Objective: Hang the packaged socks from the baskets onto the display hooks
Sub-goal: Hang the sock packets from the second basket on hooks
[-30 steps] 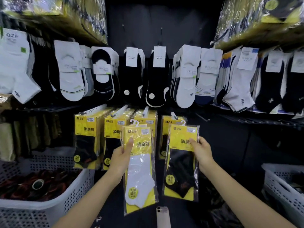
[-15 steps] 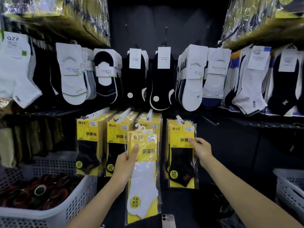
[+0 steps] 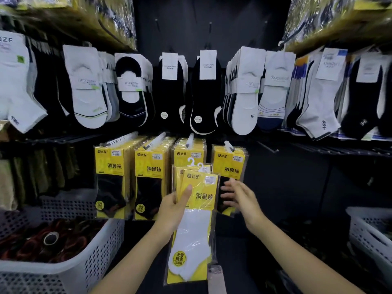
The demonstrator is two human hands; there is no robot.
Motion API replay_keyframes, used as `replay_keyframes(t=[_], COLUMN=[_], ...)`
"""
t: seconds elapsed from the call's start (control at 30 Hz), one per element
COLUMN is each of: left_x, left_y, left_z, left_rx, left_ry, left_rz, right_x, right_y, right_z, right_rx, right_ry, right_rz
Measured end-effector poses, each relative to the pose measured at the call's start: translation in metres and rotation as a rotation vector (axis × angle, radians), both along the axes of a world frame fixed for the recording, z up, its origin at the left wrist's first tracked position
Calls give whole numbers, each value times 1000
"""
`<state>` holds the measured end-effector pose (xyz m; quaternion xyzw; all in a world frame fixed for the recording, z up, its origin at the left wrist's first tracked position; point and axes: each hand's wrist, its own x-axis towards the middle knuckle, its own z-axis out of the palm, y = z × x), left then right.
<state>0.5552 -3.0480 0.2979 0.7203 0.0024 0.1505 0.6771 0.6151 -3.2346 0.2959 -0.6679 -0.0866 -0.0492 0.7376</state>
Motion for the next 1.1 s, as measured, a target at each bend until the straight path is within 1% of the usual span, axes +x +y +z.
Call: replay_keyframes(t=[0.1,0.2,0.37,0.47,0.57,0.7,0.8,0.9,1.03,1.1], left_x=[-4,-12,-15,-15,-13,-8,-4,-1,2,6], left_y=[-10,-14,-9,-5,4,23,30,30,28,27], left_z=[6,11,12,15,15,12,11,9,6,3], left_rx=[15,-29,33,34,60,86,100,92,86,89], left_ry=[-1,-8,2,20,19,18,16,10,-10,-18], left_rz=[-6,-59,-45,30,126,142,169,185,197,191], right_x=[-22,-31,-34,-32,-25,-10,4,17,31,38], right_y=[10,12,5,-3,-13,-28,-35,-36,-28,-24], right_z=[3,6,6,1,-4,6,22,35,40,38], right_rx=[5,25,69,46,40,60,83,74,-7,-30], right_ry=[-71,-95,-60,-33,-9,-44,-65,-88,-113,-109], right_rz=[123,142,162,120,4,-188,-257,-259,-192,-195])
